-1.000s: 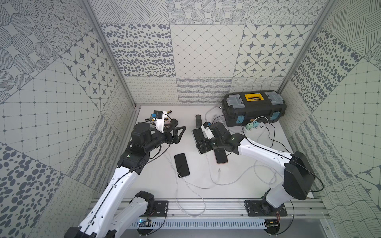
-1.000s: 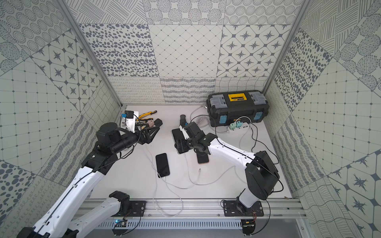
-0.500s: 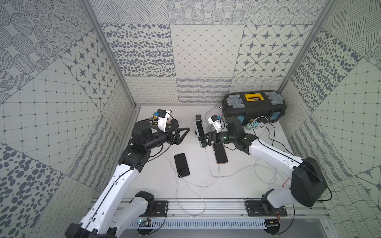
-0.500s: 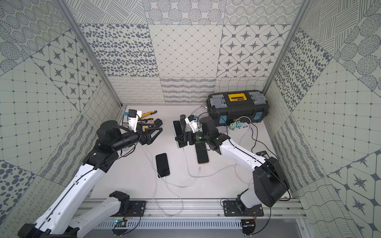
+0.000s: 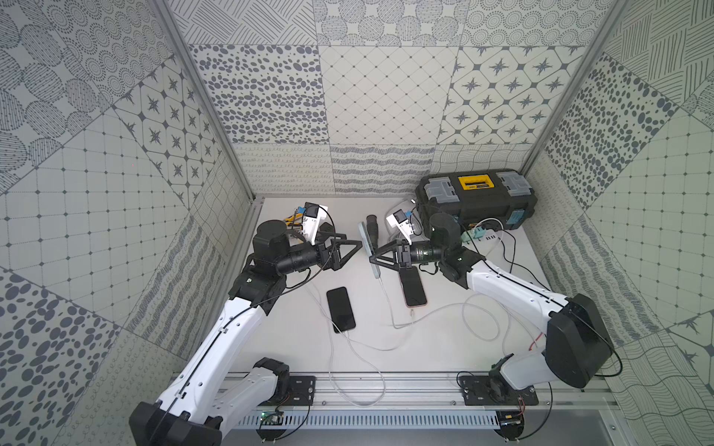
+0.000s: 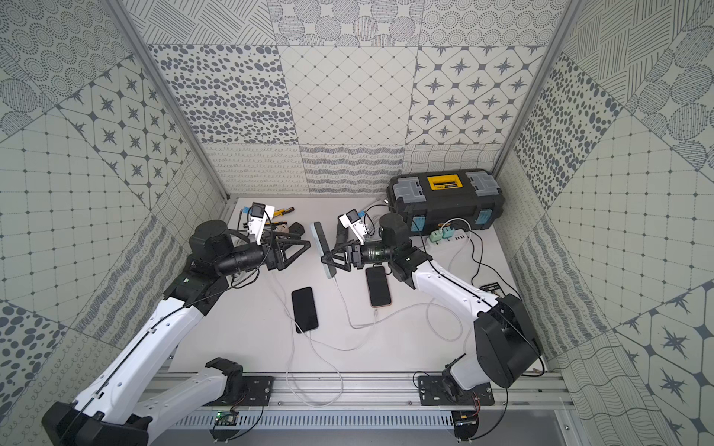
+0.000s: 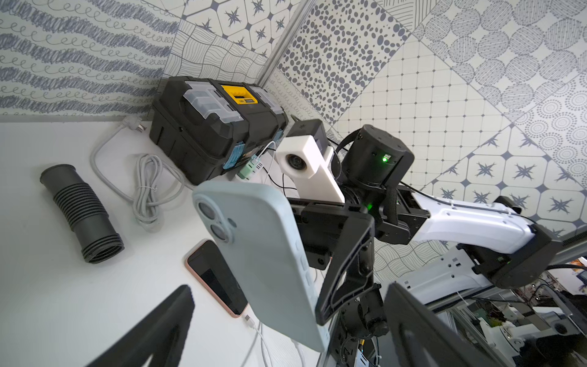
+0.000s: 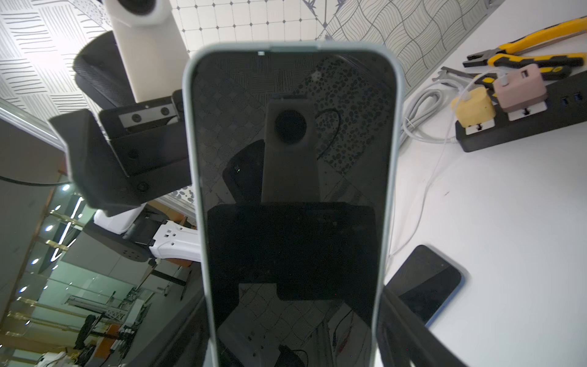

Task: Unplug the charging cable from the phone
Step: Pick up the phone at the center of the board.

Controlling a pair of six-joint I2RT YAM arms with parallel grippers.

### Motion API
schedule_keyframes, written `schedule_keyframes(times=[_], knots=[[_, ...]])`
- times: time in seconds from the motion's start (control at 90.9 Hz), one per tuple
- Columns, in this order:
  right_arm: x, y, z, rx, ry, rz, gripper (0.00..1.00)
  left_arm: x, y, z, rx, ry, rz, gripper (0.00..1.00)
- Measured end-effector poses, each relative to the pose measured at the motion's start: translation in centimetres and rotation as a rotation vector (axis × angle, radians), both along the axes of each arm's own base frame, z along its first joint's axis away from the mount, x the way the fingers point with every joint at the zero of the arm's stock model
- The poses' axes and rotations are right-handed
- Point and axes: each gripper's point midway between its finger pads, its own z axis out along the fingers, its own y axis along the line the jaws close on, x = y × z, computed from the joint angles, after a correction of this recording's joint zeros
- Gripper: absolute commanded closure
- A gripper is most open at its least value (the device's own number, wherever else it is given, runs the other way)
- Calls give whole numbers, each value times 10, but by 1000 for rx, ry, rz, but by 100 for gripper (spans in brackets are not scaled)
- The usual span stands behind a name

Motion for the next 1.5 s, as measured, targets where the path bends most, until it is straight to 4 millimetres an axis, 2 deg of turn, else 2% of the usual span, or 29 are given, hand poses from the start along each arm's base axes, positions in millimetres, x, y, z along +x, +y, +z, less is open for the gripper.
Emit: schedule_keyframes(times=[0.22,0.44,1.068,1.497], knots=[[-11,1,22,68,-15,71,52,-5,-8,6,-41,9,-65,2],[-16,0,30,94,-23,106,52,-6,-13,7,-70,30,-105,2],[-29,6,34,108,-25,149,53,-7,-23,8,-155,67,-199,2],[-29,7,34,108,-25,150,53,-7,-30,3,-162,77,-226,3]])
